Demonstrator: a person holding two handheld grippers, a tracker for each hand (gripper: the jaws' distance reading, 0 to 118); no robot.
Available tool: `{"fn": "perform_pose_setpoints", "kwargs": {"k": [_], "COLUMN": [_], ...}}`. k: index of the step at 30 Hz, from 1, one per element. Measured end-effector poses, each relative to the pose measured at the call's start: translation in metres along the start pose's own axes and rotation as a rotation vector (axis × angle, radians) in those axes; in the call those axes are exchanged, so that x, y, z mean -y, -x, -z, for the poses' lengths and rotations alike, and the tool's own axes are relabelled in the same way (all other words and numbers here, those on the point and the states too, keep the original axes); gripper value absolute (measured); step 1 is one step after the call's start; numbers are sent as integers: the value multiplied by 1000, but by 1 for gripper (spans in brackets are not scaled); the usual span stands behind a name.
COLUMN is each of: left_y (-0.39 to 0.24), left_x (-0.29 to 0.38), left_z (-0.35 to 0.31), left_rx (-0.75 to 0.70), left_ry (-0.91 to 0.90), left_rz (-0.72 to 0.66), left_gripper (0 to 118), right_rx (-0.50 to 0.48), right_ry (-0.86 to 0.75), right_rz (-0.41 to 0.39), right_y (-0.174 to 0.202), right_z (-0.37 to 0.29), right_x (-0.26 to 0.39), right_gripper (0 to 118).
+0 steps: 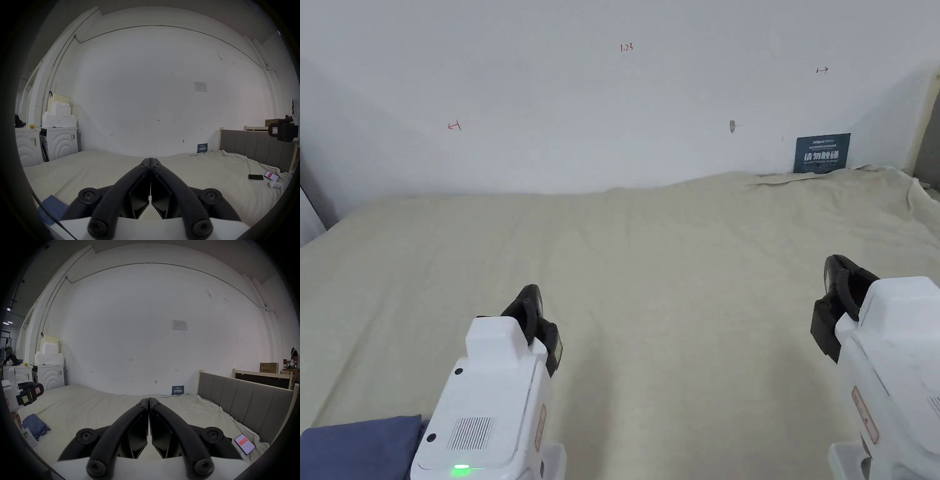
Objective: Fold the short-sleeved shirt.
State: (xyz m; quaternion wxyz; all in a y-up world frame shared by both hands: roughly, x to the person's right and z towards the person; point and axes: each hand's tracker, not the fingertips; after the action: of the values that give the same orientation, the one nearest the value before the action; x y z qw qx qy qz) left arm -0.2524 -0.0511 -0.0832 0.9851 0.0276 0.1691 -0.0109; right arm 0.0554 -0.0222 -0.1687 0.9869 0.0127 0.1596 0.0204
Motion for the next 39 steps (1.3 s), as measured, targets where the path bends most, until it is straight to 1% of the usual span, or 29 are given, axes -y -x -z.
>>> {"fn": "perform_pose_setpoints", "kwargs": {"k": [35,38,39], "left_y": [3,3,4], "left_x": [4,4,4], "left_z": [0,-1,-1], "left_rx": [-3,-8,-10], "left_ry": [17,11,11], "left_rz": [-4,-3,-5], "left_gripper": [0,2,4], "right_rx": [9,6,10], "right_ry": [7,9,9], "right_rz": [-1,3,3], "right_y": [-4,-4,-4], "right_z": [-5,-6,-6], "right_x": [1,1,1], "right_gripper": [0,1,2]}}
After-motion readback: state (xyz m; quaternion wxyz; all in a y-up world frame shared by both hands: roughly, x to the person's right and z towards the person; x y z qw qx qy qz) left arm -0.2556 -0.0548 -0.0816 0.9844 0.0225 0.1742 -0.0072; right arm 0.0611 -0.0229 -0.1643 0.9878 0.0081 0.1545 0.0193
